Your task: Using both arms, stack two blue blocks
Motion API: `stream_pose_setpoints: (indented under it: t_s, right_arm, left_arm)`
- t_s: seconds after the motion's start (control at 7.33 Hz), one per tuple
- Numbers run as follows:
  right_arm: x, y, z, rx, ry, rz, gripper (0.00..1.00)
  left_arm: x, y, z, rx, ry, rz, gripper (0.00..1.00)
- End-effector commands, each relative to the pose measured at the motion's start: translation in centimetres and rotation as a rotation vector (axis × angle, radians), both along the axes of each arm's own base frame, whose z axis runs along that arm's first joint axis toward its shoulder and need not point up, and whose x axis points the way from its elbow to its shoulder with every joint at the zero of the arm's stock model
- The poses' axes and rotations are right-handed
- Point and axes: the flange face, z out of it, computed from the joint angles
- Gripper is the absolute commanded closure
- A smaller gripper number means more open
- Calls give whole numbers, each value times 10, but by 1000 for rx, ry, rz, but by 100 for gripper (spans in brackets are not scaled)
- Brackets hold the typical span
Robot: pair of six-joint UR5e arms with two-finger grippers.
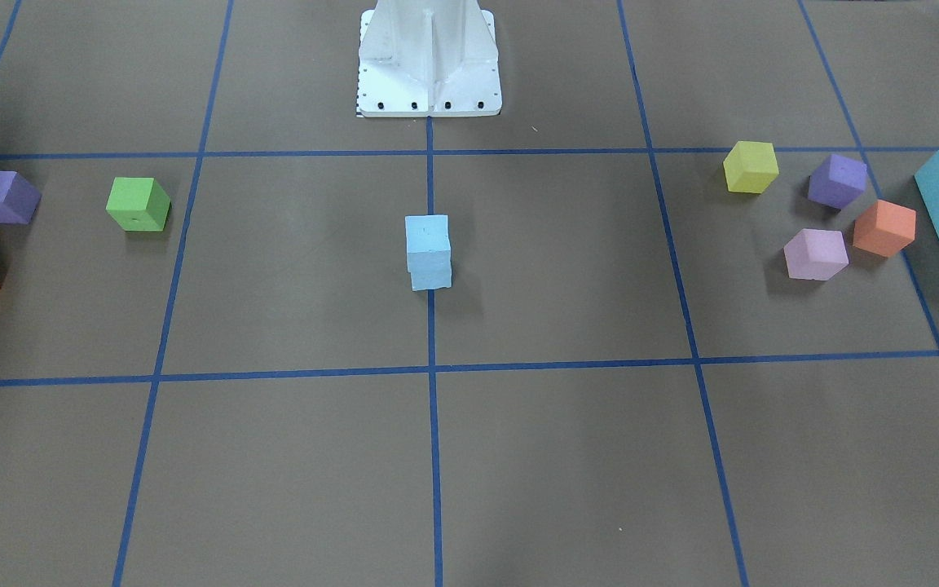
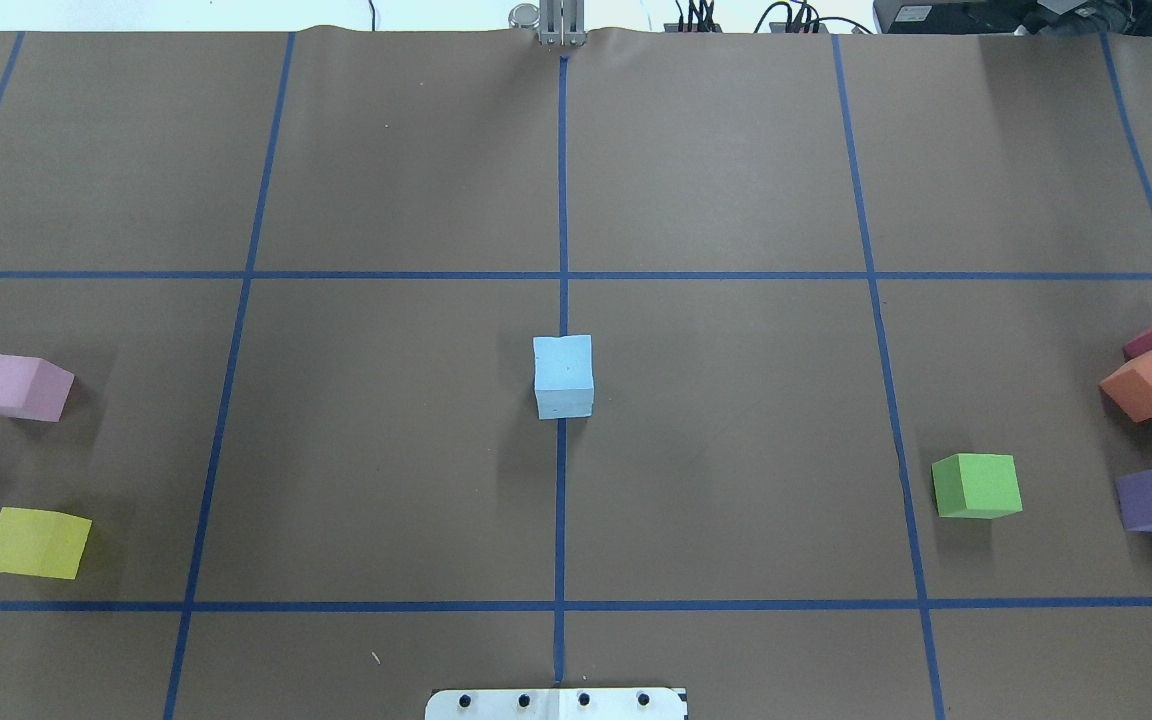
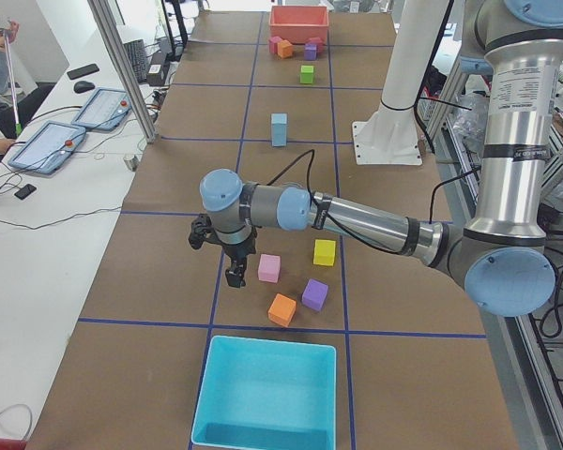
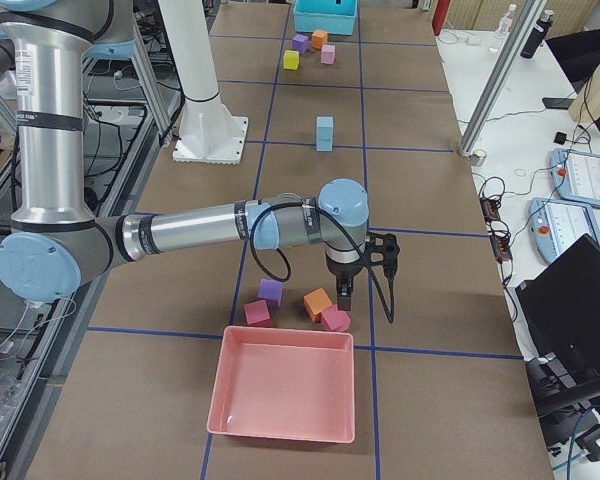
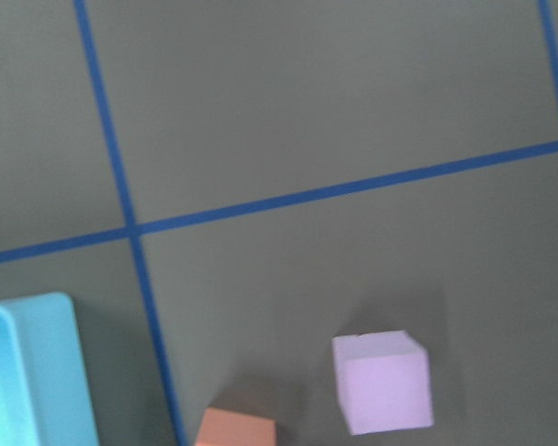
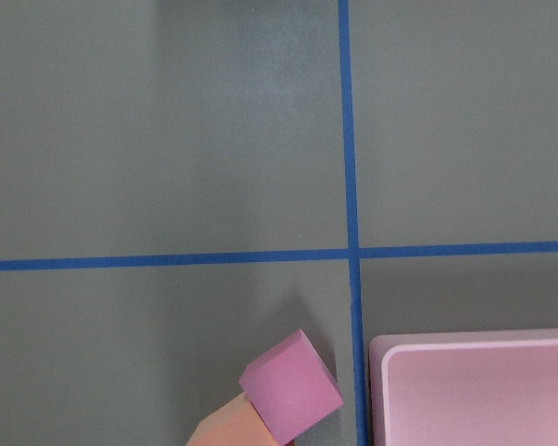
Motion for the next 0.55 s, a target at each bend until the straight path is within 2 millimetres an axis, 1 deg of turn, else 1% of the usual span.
stream_pose_setpoints:
  t_s: [0.0,0.14,0.41]
  right_arm:
    - [1,8,2,-3,4,1,0]
    - [1,9,3,-5,4,1,0]
    - [1,9,3,-5,6,2,0]
  left_arm:
    - [-13,44,48,-11,0,6,1]
    - [-13,47,50,-16,2,3,1]
    - [-14,47,50,-17,2,0,1]
